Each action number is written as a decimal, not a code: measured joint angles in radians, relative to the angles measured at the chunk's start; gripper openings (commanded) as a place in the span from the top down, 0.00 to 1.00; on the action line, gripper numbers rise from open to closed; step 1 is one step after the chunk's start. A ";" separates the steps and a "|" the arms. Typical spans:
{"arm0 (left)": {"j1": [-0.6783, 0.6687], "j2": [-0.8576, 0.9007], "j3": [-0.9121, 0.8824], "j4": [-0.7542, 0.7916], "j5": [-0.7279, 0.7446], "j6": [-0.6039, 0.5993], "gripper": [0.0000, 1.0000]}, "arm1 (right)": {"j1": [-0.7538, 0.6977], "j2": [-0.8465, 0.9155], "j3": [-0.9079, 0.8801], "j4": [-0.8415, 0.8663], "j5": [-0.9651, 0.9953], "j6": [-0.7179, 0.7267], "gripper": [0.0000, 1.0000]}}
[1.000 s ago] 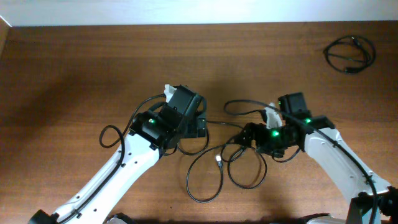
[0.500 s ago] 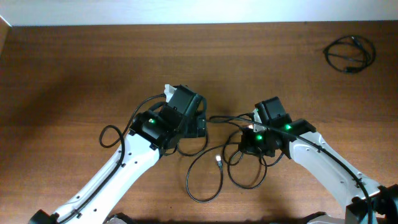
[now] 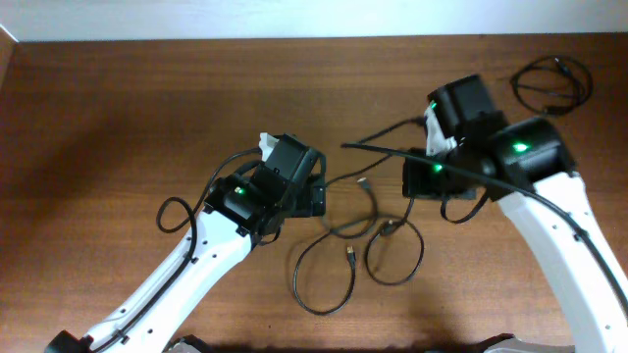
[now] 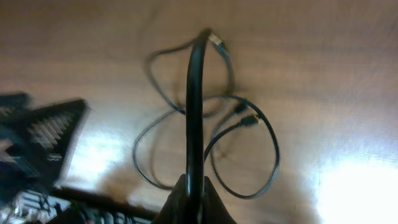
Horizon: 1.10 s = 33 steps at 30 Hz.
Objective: Untangle cables
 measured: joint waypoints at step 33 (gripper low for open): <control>0.000 0.000 0.000 0.001 0.000 0.000 0.01 | -0.127 -0.107 0.397 -0.050 0.988 -0.007 0.96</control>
